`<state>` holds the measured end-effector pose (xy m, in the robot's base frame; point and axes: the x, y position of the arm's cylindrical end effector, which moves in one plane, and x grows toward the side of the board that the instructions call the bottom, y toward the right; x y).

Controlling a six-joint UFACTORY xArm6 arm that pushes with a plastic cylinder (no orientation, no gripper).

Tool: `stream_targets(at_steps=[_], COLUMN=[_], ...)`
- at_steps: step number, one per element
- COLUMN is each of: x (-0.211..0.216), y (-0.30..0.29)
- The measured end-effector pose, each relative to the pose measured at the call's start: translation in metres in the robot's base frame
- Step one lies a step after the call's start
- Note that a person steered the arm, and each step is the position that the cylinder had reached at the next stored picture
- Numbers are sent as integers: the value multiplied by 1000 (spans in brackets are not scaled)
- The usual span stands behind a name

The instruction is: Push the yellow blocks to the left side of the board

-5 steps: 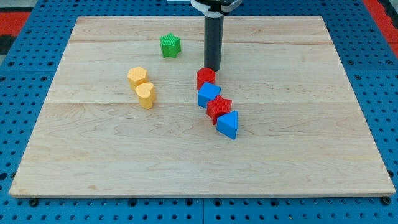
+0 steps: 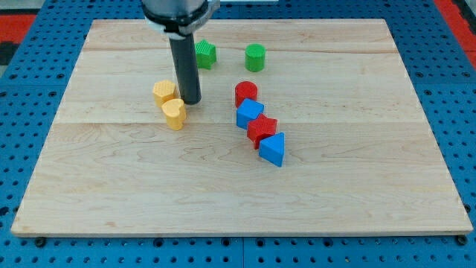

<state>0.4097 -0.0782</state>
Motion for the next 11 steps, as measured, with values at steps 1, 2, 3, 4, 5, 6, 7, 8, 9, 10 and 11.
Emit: stream_targets(at_steps=[1, 2, 3, 4, 5, 6, 7, 8, 9, 10, 11], x=[24, 24, 26, 26, 11, -9, -36, -44, -65, -71, -58], y=[-12, -55, -66, -37, -23, -15, -11, 3, 13, -24, -73])
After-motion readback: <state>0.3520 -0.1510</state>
